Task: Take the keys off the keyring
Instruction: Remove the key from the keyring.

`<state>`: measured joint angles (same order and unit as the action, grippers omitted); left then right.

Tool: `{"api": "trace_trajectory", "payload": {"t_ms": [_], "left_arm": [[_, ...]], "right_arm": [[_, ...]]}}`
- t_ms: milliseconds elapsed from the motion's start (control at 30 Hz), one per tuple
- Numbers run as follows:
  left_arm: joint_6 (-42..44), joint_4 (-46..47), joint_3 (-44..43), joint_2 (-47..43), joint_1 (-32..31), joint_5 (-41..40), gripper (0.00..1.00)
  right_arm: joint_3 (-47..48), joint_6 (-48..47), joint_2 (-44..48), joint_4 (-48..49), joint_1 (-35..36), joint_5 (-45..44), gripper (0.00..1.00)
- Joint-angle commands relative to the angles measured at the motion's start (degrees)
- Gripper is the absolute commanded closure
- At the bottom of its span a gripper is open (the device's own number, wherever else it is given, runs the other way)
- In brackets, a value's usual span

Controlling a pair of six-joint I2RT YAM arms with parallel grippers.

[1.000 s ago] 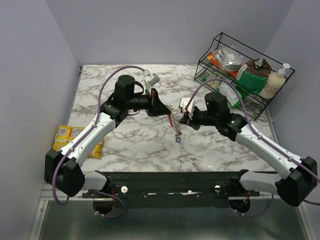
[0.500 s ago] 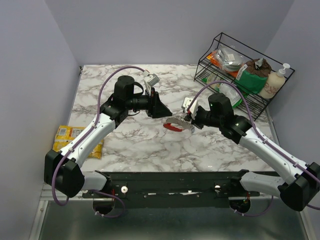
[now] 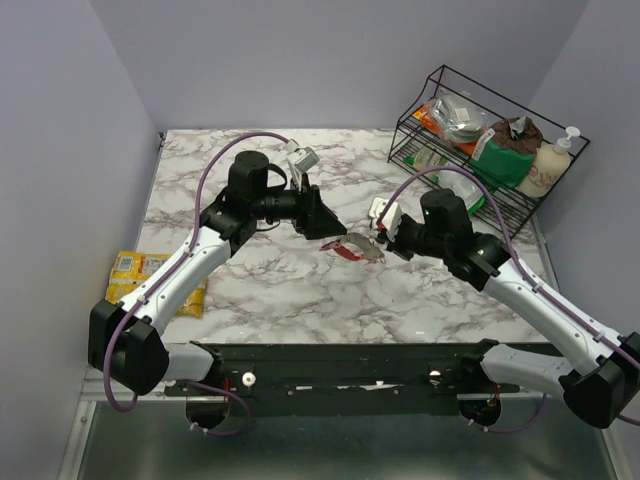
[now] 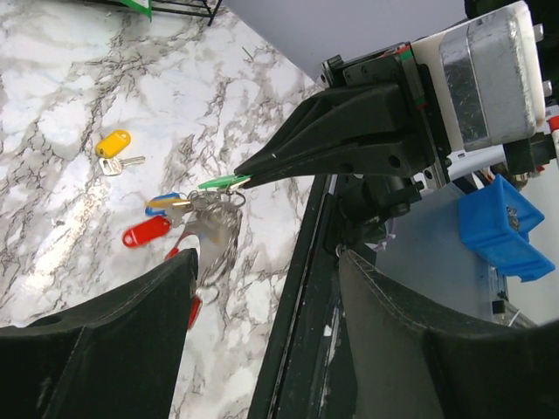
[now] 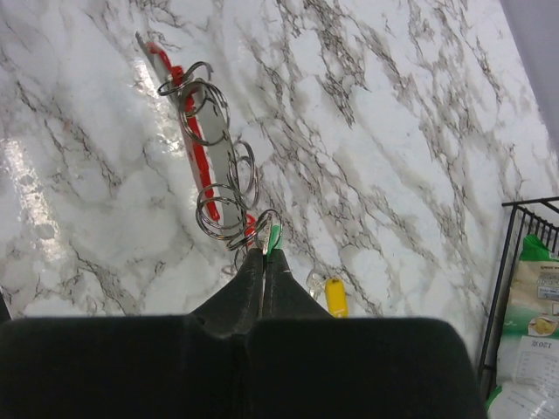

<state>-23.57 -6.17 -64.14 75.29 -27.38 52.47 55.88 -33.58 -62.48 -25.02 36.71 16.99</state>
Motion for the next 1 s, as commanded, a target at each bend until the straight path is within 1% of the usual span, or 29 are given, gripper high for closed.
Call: {"api": "trace_trajectory", "payload": {"t_ms": [0,67,200,233,333,467,633,833,967], "left_arm": [[2.4,-1.0,-0.8,-0.7,-0.9,1.2,0.25],[4.1,-2.7,-1.9,-0.6,-1.8,0.5,0.25],[11.7,-10.3,-4.9,-0.7,-5.9,-3.8,0.25],[14.5,-11.5,-5.6,-0.7,-6.8,-6.0,0.25],[17.9,-15.1,-8.5,0.0,-9.5,-10.4,0.25],[19.4,-17.4,-11.6,1.8,-11.3,-14.1,0.25],[21.3,-19.0,-13.1,4.2,-14.9,-19.1,0.25],[22.9,-20.1,-15.0,6.7,-18.3,-24.0,0.28],[23.2,-20.5,-16.5,7.7,-19.8,-25.7,0.30]], "right_arm": [[3.2,-0.1,1.0,0.8,0.3,-3.8,0.99],[3.9,1.0,0.6,0.8,0.3,-4.6,0.99],[6.1,2.6,-1.0,-0.6,0.3,-5.8,0.99],[7.0,3.3,-1.6,-0.9,0.3,-6.2,0.99],[8.3,4.0,-2.5,-2.1,0.3,-7.8,0.99],[9.1,5.0,-2.6,-4.0,0.2,-9.0,0.99],[10.7,7.2,-2.6,-5.8,0.3,-9.6,0.99],[13.2,9.1,-4.1,-7.9,0.3,-11.2,0.99],[13.9,9.6,-5.1,-9.0,0.3,-12.1,0.99]]}}
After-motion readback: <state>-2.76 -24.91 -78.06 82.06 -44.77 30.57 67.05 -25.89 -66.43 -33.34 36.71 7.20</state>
